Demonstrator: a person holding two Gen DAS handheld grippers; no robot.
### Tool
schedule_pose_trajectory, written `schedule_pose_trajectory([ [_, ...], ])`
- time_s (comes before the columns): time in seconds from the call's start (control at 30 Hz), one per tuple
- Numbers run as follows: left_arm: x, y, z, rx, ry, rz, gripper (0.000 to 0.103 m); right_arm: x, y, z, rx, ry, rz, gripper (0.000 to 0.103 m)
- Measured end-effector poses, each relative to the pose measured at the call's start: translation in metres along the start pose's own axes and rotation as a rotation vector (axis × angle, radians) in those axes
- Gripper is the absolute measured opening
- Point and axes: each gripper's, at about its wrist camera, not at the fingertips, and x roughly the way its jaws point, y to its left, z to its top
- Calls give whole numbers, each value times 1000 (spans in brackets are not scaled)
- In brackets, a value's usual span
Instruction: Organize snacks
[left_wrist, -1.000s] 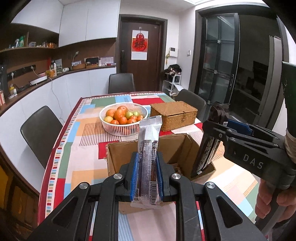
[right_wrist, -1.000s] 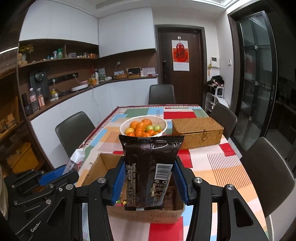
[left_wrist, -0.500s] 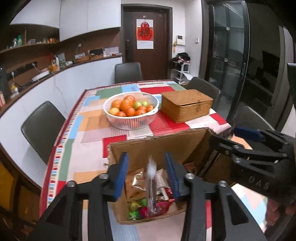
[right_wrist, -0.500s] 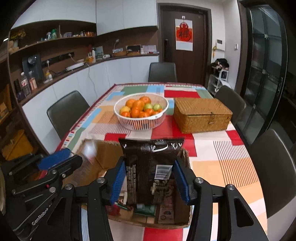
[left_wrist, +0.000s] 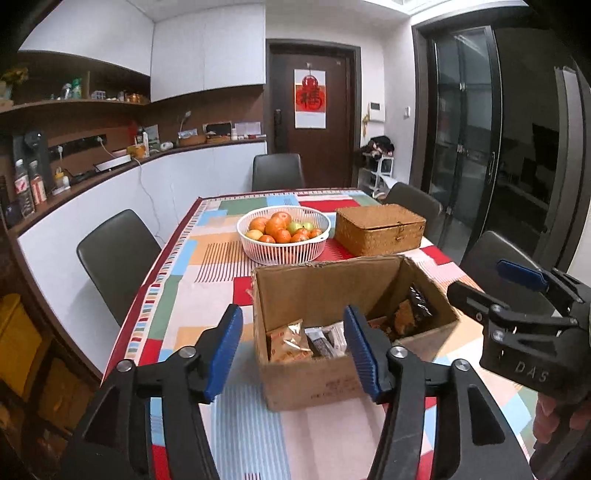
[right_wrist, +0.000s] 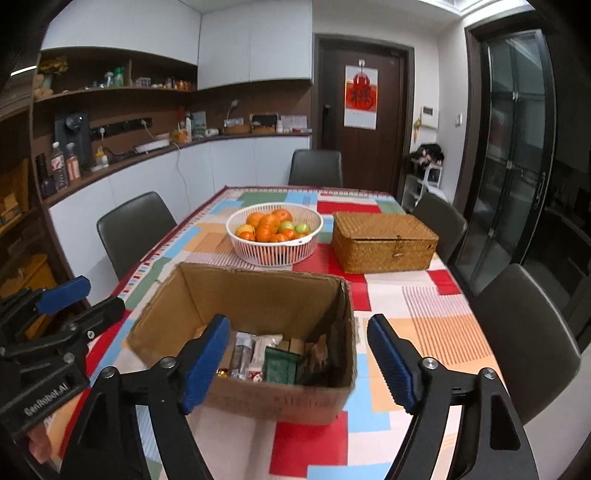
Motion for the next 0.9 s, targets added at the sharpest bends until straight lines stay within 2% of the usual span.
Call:
schedule_pose_trajectory([
  [0.17, -36, -4, -16, -1, -41, 17, 66, -41, 4, -20, -7, -61, -18, 86],
  [0.33, -59, -8, -36, -5, -45, 12, 76, -74, 4, -40, -3, -99, -42, 91],
  [0.63, -94, -10, -64, -19, -54, 43, 94, -108, 13, -77, -12, -95, -56, 92],
  [0.9, -114, -15, -75, 4, -78, 78, 102, -124, 17, -93, -4, -85, -36, 94],
])
